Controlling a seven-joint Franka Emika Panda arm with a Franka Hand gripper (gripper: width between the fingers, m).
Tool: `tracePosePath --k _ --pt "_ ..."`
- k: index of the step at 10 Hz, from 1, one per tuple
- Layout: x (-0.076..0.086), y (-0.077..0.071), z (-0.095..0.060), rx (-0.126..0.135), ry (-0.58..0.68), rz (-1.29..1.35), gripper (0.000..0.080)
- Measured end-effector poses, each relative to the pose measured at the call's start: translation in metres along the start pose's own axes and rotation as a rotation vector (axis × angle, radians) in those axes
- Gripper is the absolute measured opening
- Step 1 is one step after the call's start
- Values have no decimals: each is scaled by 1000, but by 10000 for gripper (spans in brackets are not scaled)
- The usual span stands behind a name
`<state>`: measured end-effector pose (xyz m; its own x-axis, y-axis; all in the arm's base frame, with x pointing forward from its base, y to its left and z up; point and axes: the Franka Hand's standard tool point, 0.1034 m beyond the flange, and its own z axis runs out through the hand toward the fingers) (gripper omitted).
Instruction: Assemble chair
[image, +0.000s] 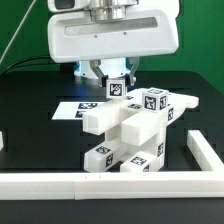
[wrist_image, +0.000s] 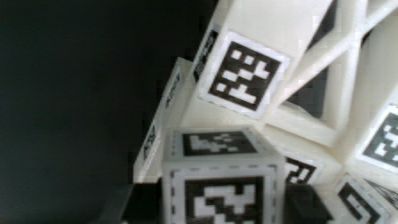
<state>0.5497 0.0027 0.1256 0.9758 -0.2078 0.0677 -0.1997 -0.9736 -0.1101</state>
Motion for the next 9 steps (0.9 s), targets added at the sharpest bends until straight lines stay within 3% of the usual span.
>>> tracePosePath --k 4,9 --pt "0 0 0 0 1 55 282" --pt "4 3 0 1 17 527 284"
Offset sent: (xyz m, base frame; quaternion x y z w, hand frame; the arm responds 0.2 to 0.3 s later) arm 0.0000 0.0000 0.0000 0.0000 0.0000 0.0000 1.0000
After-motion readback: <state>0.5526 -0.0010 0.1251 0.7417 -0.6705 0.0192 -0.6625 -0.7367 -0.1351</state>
